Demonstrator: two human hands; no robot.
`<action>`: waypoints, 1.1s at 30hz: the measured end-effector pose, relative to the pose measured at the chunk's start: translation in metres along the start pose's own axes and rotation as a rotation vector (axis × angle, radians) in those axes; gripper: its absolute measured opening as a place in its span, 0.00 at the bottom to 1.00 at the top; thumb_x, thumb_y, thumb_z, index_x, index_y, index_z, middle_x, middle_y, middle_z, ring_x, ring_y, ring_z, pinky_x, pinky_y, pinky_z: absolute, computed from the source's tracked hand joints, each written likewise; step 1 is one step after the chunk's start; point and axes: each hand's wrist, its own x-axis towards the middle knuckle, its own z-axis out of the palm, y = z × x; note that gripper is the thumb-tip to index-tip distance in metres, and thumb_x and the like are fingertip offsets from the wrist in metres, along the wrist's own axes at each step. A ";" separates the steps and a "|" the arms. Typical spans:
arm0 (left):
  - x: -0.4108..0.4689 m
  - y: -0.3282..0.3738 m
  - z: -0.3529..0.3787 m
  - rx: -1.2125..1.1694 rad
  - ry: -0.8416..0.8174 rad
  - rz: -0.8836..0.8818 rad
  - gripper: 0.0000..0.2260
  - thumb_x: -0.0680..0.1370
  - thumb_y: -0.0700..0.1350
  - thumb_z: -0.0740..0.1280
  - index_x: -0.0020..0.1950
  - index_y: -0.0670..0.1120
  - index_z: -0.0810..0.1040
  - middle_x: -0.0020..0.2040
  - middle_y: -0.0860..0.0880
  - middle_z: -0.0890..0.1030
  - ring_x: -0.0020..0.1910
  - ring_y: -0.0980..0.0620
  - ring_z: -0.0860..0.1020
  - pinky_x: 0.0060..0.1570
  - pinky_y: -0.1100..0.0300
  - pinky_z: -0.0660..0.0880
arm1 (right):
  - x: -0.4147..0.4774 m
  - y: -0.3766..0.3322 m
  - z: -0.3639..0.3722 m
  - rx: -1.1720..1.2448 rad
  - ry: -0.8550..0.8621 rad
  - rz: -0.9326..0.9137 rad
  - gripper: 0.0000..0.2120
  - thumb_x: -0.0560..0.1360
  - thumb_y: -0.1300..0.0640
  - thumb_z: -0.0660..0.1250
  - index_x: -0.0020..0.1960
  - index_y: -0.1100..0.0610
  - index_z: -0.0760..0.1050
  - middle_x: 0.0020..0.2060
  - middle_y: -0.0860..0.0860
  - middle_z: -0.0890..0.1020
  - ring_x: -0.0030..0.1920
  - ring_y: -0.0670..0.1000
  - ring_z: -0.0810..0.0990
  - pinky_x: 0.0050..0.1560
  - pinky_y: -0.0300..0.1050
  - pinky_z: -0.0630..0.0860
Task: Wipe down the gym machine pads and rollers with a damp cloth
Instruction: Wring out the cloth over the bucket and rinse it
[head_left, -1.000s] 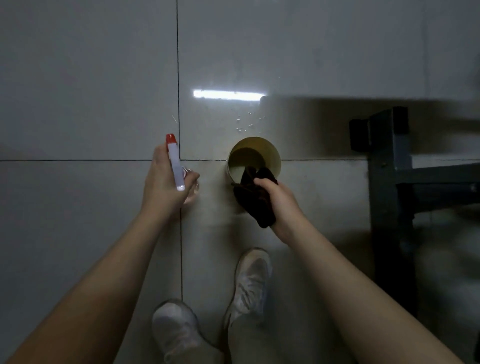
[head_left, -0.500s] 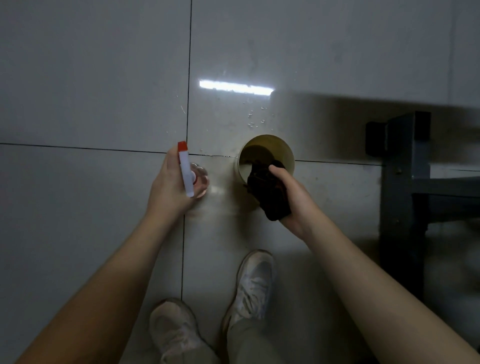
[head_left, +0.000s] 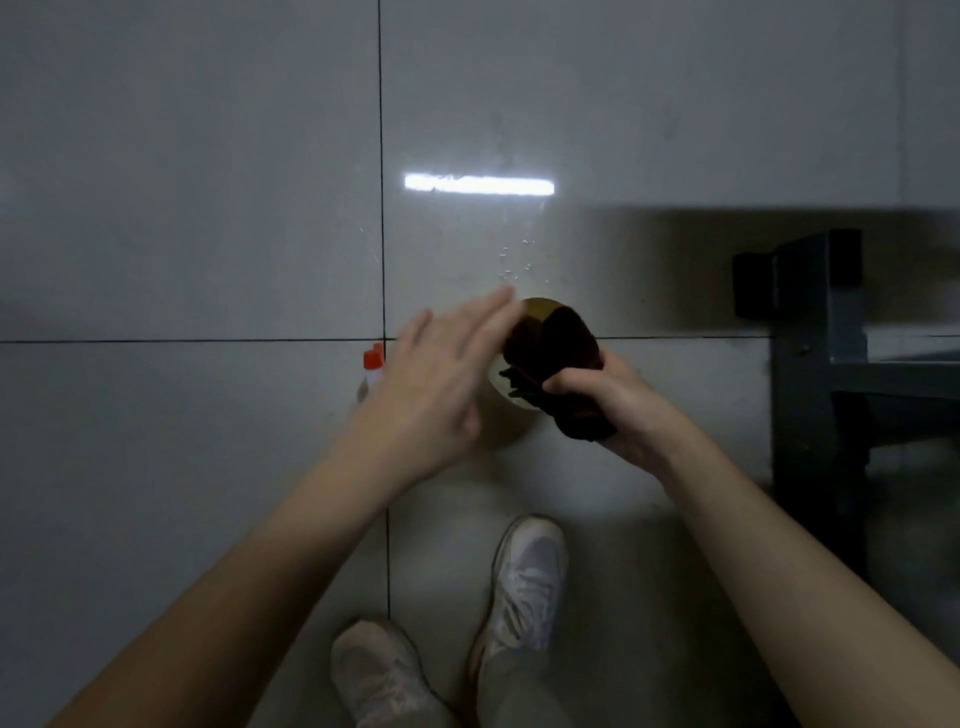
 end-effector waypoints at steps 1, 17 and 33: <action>0.014 0.007 0.007 0.015 -0.100 0.037 0.46 0.69 0.37 0.73 0.79 0.50 0.48 0.79 0.48 0.54 0.75 0.46 0.59 0.72 0.40 0.59 | -0.002 -0.004 0.001 -0.024 -0.043 -0.012 0.24 0.62 0.62 0.69 0.58 0.59 0.71 0.46 0.59 0.79 0.43 0.55 0.79 0.31 0.41 0.74; 0.090 0.035 0.032 0.455 -0.406 0.084 0.11 0.78 0.41 0.64 0.61 0.43 0.71 0.52 0.47 0.80 0.50 0.45 0.80 0.40 0.54 0.72 | 0.013 -0.004 0.006 -0.945 0.089 -0.043 0.12 0.73 0.61 0.68 0.33 0.54 0.70 0.27 0.50 0.74 0.28 0.47 0.72 0.24 0.36 0.66; 0.135 0.005 0.048 -0.113 -0.696 -0.395 0.13 0.74 0.34 0.62 0.30 0.43 0.69 0.26 0.47 0.70 0.22 0.50 0.67 0.17 0.70 0.62 | 0.066 0.001 -0.009 -1.559 0.426 -0.537 0.10 0.75 0.58 0.62 0.56 0.58 0.73 0.46 0.56 0.81 0.46 0.60 0.79 0.37 0.47 0.67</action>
